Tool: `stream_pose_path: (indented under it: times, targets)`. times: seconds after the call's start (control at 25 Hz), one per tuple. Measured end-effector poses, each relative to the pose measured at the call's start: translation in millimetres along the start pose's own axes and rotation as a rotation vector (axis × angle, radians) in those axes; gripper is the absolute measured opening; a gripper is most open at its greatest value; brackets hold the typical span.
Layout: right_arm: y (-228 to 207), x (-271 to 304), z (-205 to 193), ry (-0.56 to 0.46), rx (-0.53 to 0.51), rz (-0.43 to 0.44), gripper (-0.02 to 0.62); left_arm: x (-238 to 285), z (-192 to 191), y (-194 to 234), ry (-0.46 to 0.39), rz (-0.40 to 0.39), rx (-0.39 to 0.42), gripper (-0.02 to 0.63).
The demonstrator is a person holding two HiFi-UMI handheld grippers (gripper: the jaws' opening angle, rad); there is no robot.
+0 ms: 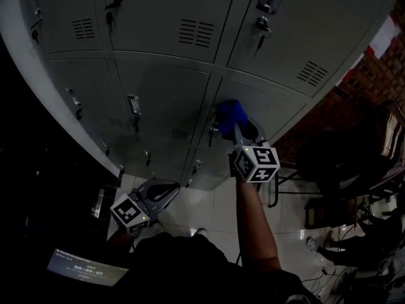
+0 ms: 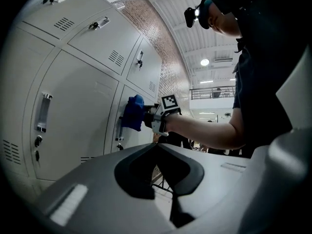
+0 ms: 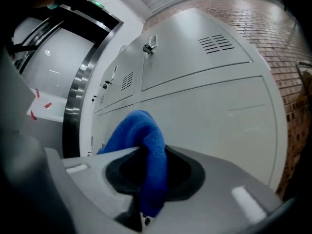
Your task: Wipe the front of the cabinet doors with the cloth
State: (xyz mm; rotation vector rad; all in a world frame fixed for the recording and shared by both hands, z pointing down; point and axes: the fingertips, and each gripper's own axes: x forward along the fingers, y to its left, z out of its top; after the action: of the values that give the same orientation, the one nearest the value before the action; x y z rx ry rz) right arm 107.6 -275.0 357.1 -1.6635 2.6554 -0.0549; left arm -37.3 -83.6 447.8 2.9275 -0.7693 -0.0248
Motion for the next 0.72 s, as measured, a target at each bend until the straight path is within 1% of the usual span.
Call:
stream_pose_path:
  times: [0.2,0.4,0.52,0.72]
  targets:
    - [25.2,32.7,-10.4,0.039,-0.027,0.046,0.069,-17.0,-0.2,7.8,-0.004,0.040,-0.007,0.003]
    - [26.3,39.0,-12.4,0.045,-0.051,0.047,0.069,-23.8,-1.6,9.2,-0.001,0.047,-0.020,0.003]
    - [16.1,32.6,-13.2,0.049,-0.047,0.028,0.069,-20.1,-2.7,9.3,-0.003,0.037,-0.015,0.003]
    - [-29.5,3.9,-16.2,0.063,-0.026,-0.063,0.069,-4.6,-0.7,-1.2,0.000,-0.011,-0.020,0.003]
